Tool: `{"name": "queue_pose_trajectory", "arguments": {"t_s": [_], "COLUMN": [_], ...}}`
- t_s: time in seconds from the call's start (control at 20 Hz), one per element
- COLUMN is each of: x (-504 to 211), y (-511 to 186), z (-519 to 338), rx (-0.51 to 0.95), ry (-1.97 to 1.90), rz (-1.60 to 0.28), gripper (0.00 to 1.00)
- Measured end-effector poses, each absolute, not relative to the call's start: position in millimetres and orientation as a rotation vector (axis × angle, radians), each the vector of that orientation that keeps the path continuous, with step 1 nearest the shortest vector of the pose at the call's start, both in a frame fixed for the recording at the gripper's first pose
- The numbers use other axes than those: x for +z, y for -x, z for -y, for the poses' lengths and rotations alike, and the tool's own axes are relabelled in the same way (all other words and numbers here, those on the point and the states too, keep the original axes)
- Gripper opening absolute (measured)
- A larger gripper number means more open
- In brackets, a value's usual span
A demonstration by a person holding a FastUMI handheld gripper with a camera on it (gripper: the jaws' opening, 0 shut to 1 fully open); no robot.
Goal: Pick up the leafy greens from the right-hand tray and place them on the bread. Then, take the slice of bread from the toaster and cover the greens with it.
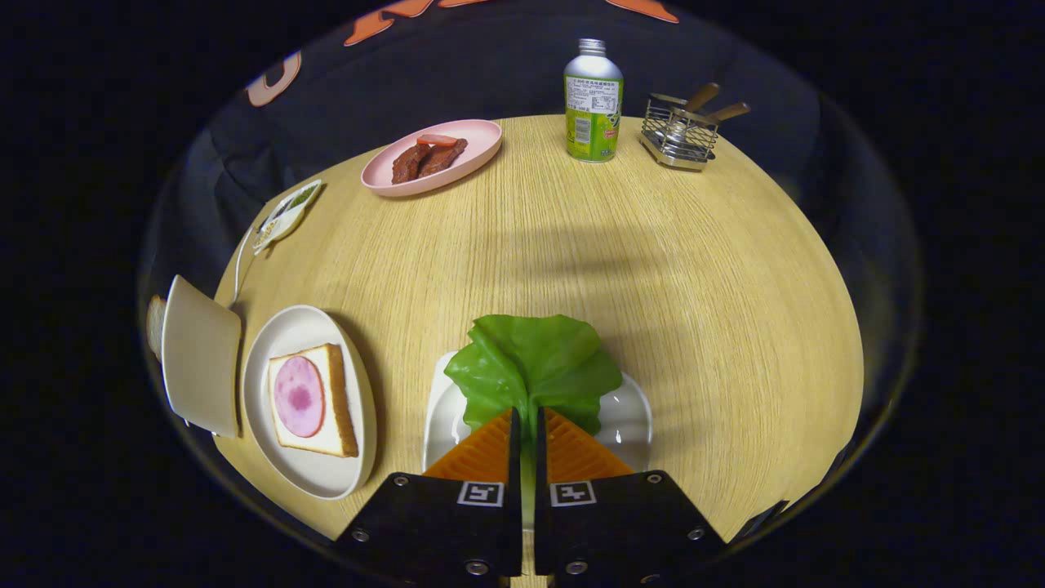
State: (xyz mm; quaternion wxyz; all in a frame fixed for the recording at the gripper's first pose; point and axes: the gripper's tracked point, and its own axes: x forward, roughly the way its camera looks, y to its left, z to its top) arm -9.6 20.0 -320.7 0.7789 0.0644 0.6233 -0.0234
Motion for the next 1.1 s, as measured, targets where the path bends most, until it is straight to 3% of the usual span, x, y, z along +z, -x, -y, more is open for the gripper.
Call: {"name": "queue_pose_trajectory", "arguments": {"t_s": [0.7,1.1], "x": [-261,-268], "y": [-21,-24], "z": [-79,-151], "rx": [0.102,0.237], "ry": [-0.291,-0.365], "rz": [-1.178,-1.199], "gripper": [0.06,0.06]}}
